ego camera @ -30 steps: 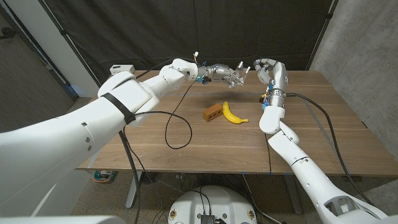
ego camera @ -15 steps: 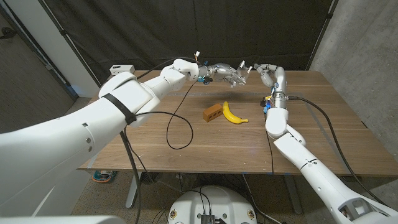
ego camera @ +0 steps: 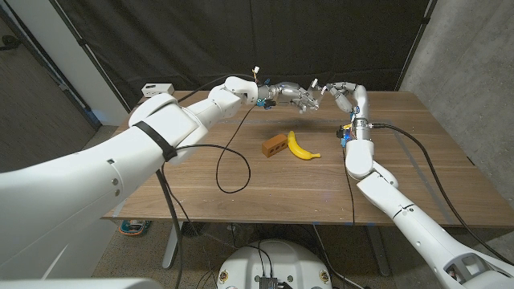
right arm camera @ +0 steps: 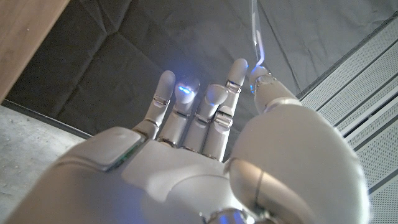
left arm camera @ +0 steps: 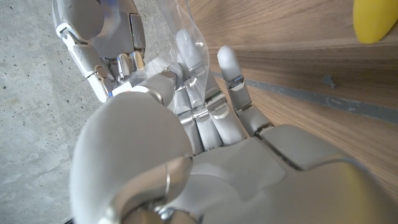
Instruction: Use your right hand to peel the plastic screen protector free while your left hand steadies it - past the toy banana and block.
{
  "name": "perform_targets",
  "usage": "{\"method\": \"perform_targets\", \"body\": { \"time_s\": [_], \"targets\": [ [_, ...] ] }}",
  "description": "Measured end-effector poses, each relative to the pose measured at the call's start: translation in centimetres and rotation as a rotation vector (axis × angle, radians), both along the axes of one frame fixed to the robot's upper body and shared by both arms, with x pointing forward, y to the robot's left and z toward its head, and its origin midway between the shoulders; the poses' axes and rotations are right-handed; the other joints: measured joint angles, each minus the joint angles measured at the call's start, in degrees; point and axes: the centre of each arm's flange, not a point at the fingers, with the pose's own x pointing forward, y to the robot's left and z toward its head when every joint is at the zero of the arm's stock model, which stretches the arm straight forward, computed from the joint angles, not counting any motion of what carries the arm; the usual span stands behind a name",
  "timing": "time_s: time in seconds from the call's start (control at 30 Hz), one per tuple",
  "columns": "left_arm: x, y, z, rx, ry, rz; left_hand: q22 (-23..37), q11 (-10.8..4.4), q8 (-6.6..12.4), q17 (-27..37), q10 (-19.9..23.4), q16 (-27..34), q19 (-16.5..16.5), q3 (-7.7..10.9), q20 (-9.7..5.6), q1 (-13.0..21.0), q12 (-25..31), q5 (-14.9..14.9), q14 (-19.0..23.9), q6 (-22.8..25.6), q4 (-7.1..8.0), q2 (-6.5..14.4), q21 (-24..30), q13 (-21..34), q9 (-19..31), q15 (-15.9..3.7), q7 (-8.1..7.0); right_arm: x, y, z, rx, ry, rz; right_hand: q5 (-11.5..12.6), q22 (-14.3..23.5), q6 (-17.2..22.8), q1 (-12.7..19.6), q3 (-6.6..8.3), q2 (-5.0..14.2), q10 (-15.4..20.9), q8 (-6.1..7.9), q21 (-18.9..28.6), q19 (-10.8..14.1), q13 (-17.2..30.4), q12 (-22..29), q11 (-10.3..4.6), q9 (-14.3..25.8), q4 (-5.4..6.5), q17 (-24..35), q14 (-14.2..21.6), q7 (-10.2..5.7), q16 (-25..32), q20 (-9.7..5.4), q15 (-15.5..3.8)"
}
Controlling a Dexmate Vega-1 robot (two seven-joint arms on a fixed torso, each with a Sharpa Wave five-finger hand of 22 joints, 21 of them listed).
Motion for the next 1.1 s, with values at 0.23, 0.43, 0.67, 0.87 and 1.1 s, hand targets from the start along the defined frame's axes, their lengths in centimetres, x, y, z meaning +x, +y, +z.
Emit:
{"method": "perform_targets", "body": {
  "time_s": [0.23, 0.43, 0.67, 0.87, 1.1],
  "targets": [
    [0.06, 0.00, -0.06, 0.001, 0.003, 0.004, 0.00, 0.00, 0.01, 0.00, 0.00, 0.00, 0.00, 0.00, 0.00, 0.01, 0.00, -0.01, 0.00, 0.04, 0.00, 0.01, 0.00, 0.00, 0.02, 0.00, -0.04, -0.22, 0.19, 0.02, -0.002, -0.025, -0.017, -0.01, 0.07, 2.56, 4.26, 1.89, 1.08, 2.05, 1.13, 0.30, 0.41, 2.08, 1.50, -0.46, -0.61, 0.07, -0.01, 0.54, -0.35, 0.43, -0.41, -0.11],
    [0.07, 0.01, -0.07, 0.001, 0.004, 0.005, 0.00, -0.01, -0.02, 0.00, -0.01, 0.00, -0.60, -0.06, 0.23, 0.01, 0.00, -0.03, 0.00, 0.41, -0.06, 0.01, 0.00, 0.08, 0.03, 0.00, -0.41, -0.44, 0.26, 0.04, 0.003, -0.066, -0.013, -0.73, 0.70, 5.84, 7.92, 4.06, 2.13, 4.20, 1.96, 0.67, 1.04, 4.21, 3.05, -0.67, -1.87, 0.10, 0.00, 2.35, -0.05, 1.31, -1.02, -0.54],
    [0.08, 0.08, -0.02, -0.001, 0.005, 0.005, 0.00, -0.01, -0.11, 0.00, -0.01, 0.00, -0.60, -0.06, 0.23, 0.01, -0.01, 0.24, 0.00, 0.41, -0.06, 0.00, 0.00, 0.17, 0.05, 0.00, -0.41, -0.39, 0.50, 0.05, -0.010, -0.087, -0.016, -0.91, 1.10, 6.75, 8.26, 4.39, 1.78, 4.60, 2.16, 0.67, 1.84, 4.92, 3.05, -0.48, -2.44, 0.26, 0.00, 2.56, 0.43, 1.31, -1.42, -0.72],
    [0.01, 0.11, 0.02, 0.000, 0.003, 0.000, 0.00, -0.02, -0.12, 0.00, -0.02, -0.22, -0.72, -0.06, 0.11, 0.00, -0.01, 0.24, 0.00, 0.41, -0.06, 0.00, 0.00, 0.16, 0.06, 0.00, -0.41, -0.32, 0.69, 0.27, -0.038, -0.081, -0.019, -1.34, 1.49, 7.14, 8.39, 3.93, 1.63, 4.90, 1.91, 0.66, 0.98, 5.60, 3.05, -0.59, -2.72, 1.01, 0.09, 2.56, 0.43, 1.31, -1.39, -0.72],
    [-0.05, 0.19, 0.07, 0.000, -0.001, -0.006, 0.00, -0.02, -0.16, 0.24, -0.02, -0.23, -0.72, -0.07, 0.11, -0.01, -0.01, 0.24, 0.00, 0.41, -0.07, -0.01, 0.00, 0.17, 0.06, 0.00, -0.41, -0.22, 0.85, 0.44, -0.057, -0.067, -0.033, -1.31, 1.76, 6.64, 5.78, 3.25, 0.08, 5.12, 1.24, 0.65, 0.28, 6.07, 3.05, -0.80, -2.62, 1.69, 0.16, 2.56, 0.01, 1.31, -1.09, -0.72]
  ]
}}
